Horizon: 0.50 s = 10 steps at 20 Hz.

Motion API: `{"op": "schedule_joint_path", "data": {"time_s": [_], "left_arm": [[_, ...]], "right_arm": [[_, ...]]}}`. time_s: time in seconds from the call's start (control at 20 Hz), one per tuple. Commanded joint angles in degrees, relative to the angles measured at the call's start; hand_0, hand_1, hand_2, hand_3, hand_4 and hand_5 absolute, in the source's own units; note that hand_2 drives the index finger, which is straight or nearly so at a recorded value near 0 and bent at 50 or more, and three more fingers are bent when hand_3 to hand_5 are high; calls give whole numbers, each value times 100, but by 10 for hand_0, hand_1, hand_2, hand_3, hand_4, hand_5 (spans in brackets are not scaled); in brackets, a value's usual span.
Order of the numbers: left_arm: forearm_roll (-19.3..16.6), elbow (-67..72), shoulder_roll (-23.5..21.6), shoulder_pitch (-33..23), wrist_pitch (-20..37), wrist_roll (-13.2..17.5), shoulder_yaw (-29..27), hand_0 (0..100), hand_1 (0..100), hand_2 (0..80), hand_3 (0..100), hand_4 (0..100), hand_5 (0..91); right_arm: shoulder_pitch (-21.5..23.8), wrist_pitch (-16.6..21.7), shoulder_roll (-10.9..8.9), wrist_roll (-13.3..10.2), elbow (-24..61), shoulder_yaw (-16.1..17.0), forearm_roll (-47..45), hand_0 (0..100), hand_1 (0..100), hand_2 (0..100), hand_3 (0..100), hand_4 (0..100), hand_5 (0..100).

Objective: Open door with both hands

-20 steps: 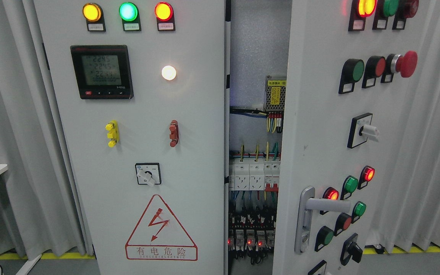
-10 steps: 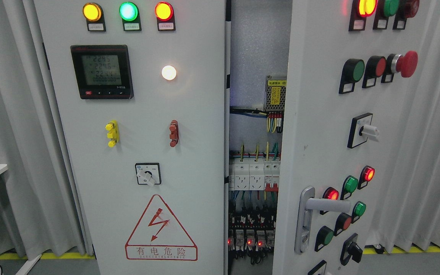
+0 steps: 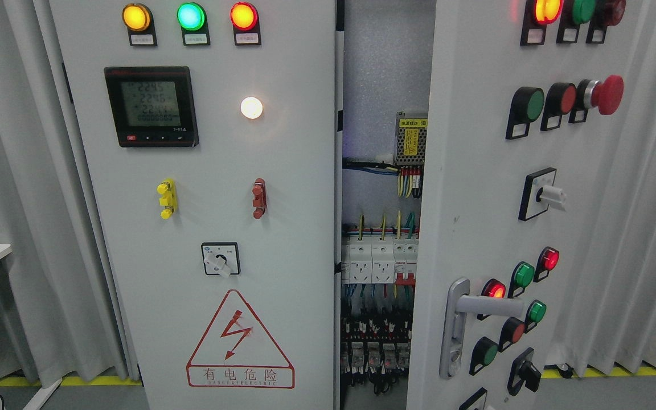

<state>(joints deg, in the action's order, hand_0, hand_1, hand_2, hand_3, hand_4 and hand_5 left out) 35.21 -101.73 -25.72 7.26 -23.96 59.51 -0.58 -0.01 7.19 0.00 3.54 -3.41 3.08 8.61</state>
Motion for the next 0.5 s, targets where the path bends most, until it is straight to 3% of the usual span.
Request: {"op": "schedule_joint_path", "data": {"time_s": [0.0, 0.15, 0.45], "left_arm": [[355, -517, 31, 1671, -853, -45, -250, 296, 0, 27, 27, 39, 0], [364, 63, 216, 2419, -1285, -45, -259, 296, 0, 27, 27, 38, 0], [548, 766, 339, 3342, -1795, -54, -180, 295, 0, 27, 27, 38, 0]], "right_arm": [[-193, 2, 0, -2, -1, 0, 0, 218, 0, 0, 0, 0, 0], [-193, 2, 0, -2, -1, 0, 0, 218, 0, 0, 0, 0, 0], [-193, 2, 0, -2, -1, 0, 0, 218, 0, 0, 0, 0, 0]]}}
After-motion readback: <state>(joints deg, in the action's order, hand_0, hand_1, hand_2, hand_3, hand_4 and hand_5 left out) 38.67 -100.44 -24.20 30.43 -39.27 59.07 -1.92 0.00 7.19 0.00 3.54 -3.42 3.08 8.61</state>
